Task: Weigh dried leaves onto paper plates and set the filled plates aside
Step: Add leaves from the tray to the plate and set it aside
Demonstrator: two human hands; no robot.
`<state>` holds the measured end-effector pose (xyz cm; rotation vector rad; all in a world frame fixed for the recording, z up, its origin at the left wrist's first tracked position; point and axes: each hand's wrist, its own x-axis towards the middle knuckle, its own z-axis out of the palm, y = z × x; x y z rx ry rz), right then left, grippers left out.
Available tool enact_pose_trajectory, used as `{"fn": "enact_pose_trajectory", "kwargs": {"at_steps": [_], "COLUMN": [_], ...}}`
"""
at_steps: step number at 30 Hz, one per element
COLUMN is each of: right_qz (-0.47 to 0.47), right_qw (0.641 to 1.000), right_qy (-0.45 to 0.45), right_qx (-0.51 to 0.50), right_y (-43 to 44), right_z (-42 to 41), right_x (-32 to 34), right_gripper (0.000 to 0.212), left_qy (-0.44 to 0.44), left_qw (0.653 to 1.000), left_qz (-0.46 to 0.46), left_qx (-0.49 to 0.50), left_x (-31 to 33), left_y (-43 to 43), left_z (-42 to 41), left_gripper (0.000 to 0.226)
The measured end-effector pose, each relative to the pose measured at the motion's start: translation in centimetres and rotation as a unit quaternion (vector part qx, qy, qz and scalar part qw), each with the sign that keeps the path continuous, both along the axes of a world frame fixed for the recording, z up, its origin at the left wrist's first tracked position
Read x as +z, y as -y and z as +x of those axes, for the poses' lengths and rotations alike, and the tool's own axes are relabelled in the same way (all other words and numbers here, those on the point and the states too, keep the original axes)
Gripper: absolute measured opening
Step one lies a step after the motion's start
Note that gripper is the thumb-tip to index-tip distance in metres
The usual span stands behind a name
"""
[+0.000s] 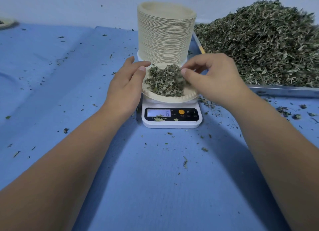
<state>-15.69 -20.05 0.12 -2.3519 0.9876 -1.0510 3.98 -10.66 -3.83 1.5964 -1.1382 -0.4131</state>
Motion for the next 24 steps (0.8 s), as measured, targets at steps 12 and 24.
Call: {"fn": "enact_pose_trajectory", "kwargs": {"at_steps": [12,24], "right_qz": [0.06,-0.007], "right_qw": [0.913,0.95], "right_qy": [-0.337,-0.249], "right_qx": [-0.221,-0.19], "right_y": [5.4,5.6], "right_z": [-5.8,-4.9], "right_x": [-1.4,-2.1], "right_gripper": [0.064,0.054], "left_qy": [0.304,0.392], "left_qw": [0.952,0.914], "left_qz": [-0.003,-0.006], "left_qx": [-0.042,-0.102], "left_x": [0.9,1.8], "left_y": [-1.0,-0.5], "left_z": [-1.4,-3.2], "left_gripper": [0.051,0.062]}}
